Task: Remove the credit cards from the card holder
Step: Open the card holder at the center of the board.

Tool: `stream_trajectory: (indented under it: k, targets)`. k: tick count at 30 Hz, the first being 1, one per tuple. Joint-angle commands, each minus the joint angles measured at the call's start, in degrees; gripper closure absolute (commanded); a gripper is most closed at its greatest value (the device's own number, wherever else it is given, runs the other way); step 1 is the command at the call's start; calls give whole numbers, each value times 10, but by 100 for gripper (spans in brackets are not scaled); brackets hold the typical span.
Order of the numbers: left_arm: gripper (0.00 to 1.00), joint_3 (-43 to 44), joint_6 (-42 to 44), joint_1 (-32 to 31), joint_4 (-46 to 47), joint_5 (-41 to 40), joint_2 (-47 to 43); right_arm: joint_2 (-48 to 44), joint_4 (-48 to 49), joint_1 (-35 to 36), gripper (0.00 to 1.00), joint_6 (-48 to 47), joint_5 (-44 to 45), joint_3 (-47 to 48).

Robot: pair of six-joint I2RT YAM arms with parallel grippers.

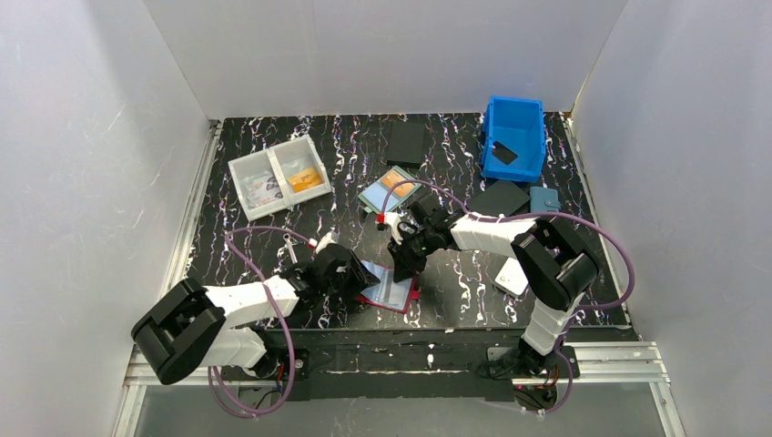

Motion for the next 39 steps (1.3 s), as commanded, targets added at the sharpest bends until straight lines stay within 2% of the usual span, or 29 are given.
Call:
stream_trajectory:
  k: [1, 5, 9, 13, 16, 20, 23, 25, 26, 27, 29, 31, 34, 39]
  targets:
    - [63, 52, 70, 11, -340, -125, -20, 15, -19, -5, 78, -11, 61, 2]
    - [57, 83, 99, 11, -399, -159, -25, 15, -21, -5, 77, -12, 59, 3]
    - [54, 102, 134, 11, -418, -157, -14, 16, -22, -5, 77, -12, 58, 4]
    - [58, 124, 173, 11, -458, -178, -17, 17, -25, -5, 77, -12, 52, 6]
    - [62, 128, 222, 11, -464, -174, -74, 13, -29, -5, 76, -14, 42, 9]
    - [62, 106, 319, 10, -414, -85, -216, 4, -29, -5, 73, -16, 15, 9]
    - [50, 81, 343, 10, -346, -11, -308, 2, -30, -5, 71, -19, -3, 9]
    - [43, 55, 336, 10, -283, 54, -335, 2, -31, -5, 70, -21, -15, 10]
    - [42, 41, 326, 11, -249, 77, -334, 1, -32, -5, 69, -22, -19, 10]
    - [46, 28, 315, 10, -216, 96, -324, 1, -33, -5, 69, -24, -26, 11]
    - [66, 10, 286, 11, -158, 114, -279, 0, -35, -6, 66, -28, -46, 12]
    - [73, 7, 270, 11, -130, 124, -219, 0, -47, -10, 64, -41, -86, 13]
    - [75, 2, 260, 10, -80, 123, -146, -2, -69, -16, 63, -71, -133, 18]
    - [75, 10, 266, 11, -25, 123, -77, 1, -112, -17, 64, -124, -167, 23]
